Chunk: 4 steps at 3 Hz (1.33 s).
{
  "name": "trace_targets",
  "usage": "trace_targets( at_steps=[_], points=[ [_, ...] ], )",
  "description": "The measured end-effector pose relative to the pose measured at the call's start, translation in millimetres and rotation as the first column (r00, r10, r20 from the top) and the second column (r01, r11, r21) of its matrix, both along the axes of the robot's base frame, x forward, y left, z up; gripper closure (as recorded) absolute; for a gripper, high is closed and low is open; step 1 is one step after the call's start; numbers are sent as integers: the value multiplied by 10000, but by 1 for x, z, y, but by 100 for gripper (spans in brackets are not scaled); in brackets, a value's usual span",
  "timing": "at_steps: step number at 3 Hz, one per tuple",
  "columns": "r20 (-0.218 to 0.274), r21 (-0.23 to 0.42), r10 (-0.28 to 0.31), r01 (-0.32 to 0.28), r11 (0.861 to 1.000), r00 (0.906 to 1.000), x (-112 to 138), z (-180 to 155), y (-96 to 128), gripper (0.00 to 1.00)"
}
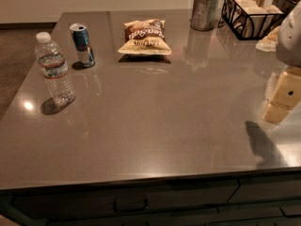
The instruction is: Knock water bottle over
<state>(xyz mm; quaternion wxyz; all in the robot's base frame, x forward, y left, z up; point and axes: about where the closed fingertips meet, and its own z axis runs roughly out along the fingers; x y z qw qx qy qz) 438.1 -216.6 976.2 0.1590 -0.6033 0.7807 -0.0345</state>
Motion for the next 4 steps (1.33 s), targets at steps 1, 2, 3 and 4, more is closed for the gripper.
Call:
trace_targets(
  at_steps=[1, 2, 3, 4],
  points=[
    [6, 7, 1, -1, 10000, 10000, 0, 0, 0, 0],
    [395, 695, 102, -130, 9975, 9992, 20, -1, 30, 0],
    [663, 1883, 320, -440, 9811, 9973, 49, -7, 89, 0],
    [556, 3033, 550, -694, 9504, 9969, 66, -16, 149, 0]
  ],
)
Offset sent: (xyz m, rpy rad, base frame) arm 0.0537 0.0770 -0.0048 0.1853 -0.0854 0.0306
